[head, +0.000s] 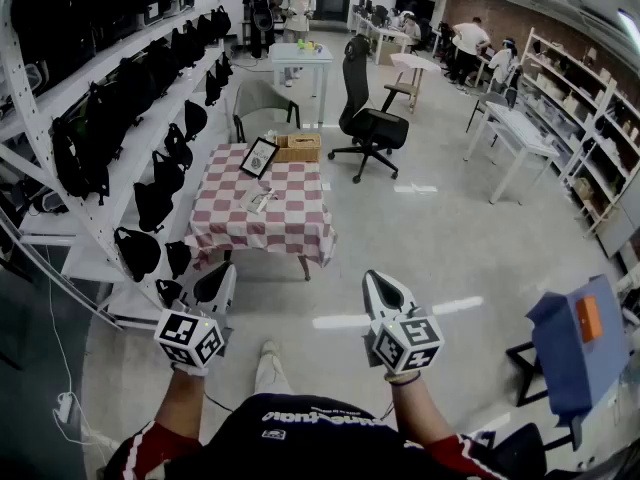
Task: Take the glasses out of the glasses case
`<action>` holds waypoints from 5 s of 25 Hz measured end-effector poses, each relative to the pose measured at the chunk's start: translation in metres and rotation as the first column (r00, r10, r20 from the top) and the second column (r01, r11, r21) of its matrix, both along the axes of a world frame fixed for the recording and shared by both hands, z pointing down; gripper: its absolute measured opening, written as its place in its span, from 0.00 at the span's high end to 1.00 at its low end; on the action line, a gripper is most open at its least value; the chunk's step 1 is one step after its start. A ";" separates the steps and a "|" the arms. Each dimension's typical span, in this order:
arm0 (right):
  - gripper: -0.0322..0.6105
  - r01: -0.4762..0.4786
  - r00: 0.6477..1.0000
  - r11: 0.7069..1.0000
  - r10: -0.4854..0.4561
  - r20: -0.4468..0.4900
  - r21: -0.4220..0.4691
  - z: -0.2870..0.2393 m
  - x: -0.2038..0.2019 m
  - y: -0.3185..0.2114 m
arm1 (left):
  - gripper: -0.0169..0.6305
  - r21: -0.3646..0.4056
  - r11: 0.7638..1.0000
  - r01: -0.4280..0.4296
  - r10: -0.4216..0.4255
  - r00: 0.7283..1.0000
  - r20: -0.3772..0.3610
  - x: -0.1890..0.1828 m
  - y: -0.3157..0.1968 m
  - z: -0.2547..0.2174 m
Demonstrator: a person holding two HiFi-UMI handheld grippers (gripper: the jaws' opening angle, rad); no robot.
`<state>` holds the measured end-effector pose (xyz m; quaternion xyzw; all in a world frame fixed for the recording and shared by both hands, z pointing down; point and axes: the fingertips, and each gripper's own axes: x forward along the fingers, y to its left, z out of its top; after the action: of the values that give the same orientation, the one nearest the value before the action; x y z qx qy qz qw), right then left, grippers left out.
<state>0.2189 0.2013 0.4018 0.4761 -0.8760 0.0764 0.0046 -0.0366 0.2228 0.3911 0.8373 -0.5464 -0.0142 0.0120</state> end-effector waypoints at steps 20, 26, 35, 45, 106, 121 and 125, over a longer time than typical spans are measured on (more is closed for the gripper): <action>0.95 0.034 0.999 0.999 -0.034 -0.038 0.015 0.002 -0.004 0.008 | 0.96 -0.023 1.000 -0.008 0.007 0.999 -0.051 0.001 0.002 0.006; 0.95 0.065 0.996 0.998 -0.063 -0.063 0.025 0.002 -0.009 0.008 | 0.96 -0.032 0.999 -0.014 0.012 0.997 -0.077 0.002 0.002 0.007; 0.95 0.129 0.990 0.992 -0.129 -0.053 -0.001 0.007 -0.016 0.011 | 0.96 -0.044 0.999 -0.004 -0.001 0.995 -0.102 0.002 0.005 0.007; 0.95 0.135 0.990 0.990 -0.135 -0.027 -0.031 0.013 -0.016 -0.001 | 0.96 -0.050 0.999 0.007 -0.011 0.997 -0.077 0.003 -0.003 0.009; 0.95 0.066 0.988 0.992 -0.080 -0.129 -0.108 0.003 -0.190 -0.382 | 0.96 -0.068 0.990 -0.124 0.115 0.985 -0.130 -0.141 -0.446 0.017; 0.95 0.001 0.989 0.993 -0.018 -0.147 -0.116 0.017 -0.194 -0.420 | 0.96 -0.087 0.986 -0.143 0.134 0.986 -0.102 -0.160 -0.475 0.032; 0.95 -0.015 0.990 0.993 -0.001 -0.139 -0.115 0.017 -0.190 -0.430 | 0.96 -0.090 0.984 -0.153 0.143 0.985 -0.100 -0.155 -0.481 0.031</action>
<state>0.0288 -0.2286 0.4192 0.4822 -0.8660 0.0940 0.0928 -0.1916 -0.2584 0.4225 0.8725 -0.4815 -0.0257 0.0794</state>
